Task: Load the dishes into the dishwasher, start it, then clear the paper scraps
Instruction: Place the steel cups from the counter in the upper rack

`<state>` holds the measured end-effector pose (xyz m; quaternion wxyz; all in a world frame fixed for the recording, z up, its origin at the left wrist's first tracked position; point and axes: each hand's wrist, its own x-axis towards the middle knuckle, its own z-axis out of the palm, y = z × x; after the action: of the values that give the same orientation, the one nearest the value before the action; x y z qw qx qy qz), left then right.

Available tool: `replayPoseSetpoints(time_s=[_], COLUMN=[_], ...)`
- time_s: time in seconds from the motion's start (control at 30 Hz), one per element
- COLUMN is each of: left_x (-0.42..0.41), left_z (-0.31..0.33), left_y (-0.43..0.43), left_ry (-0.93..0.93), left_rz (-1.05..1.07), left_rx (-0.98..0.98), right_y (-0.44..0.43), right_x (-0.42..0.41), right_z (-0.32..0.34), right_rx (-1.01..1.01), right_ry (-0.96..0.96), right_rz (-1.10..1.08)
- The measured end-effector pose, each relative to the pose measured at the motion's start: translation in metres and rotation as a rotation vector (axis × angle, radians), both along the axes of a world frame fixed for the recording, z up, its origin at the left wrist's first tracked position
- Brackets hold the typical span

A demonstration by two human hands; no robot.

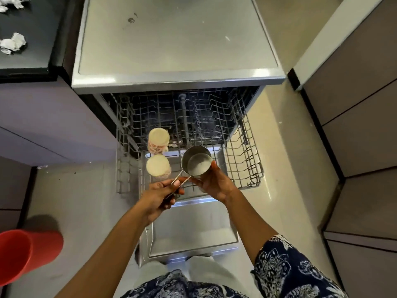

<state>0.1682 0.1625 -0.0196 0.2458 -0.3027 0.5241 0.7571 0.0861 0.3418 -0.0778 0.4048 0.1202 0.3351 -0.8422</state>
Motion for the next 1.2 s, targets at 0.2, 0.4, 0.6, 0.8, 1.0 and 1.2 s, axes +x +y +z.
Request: replayPoseSetpoints(time_s=[0.2, 0.4, 0.6, 0.8, 1.0, 1.2], left_x=[-0.007, 0.020, 0.043, 0.046, 0.052, 0.052], left_z=[-0.022, -0.097, -0.141, -0.157, -0.171, -0.173], left_y=[0.034, 0.028, 0.032, 0.028, 0.024, 0.024], left_ry=[0.037, 0.237, 0.064, 0.147, 0.151, 0.177], left_rz=[0.067, -0.438, -0.573, -0.584, -0.715, -0.745], left_rx=[-0.117, -1.076, -1.178, -1.257, -1.313, -1.404], right_y=[0.044, 0.076, 0.046, 0.013, 0.008, 0.007], right_x=[-0.025, -0.075, -0.092, -0.087, -0.085, -0.082], right_z=[0.005, 0.027, 0.005, -0.044, -0.070, -0.083], right_rx=[0.010, 0.560, 1.370, 1.617, 1.602, 1.650], right_ry=[0.149, 0.310, 0.939, 1.250, 1.213, 1.294], right_rz=[-0.010, -0.183, 0.383, 0.795, 0.892, 0.968])
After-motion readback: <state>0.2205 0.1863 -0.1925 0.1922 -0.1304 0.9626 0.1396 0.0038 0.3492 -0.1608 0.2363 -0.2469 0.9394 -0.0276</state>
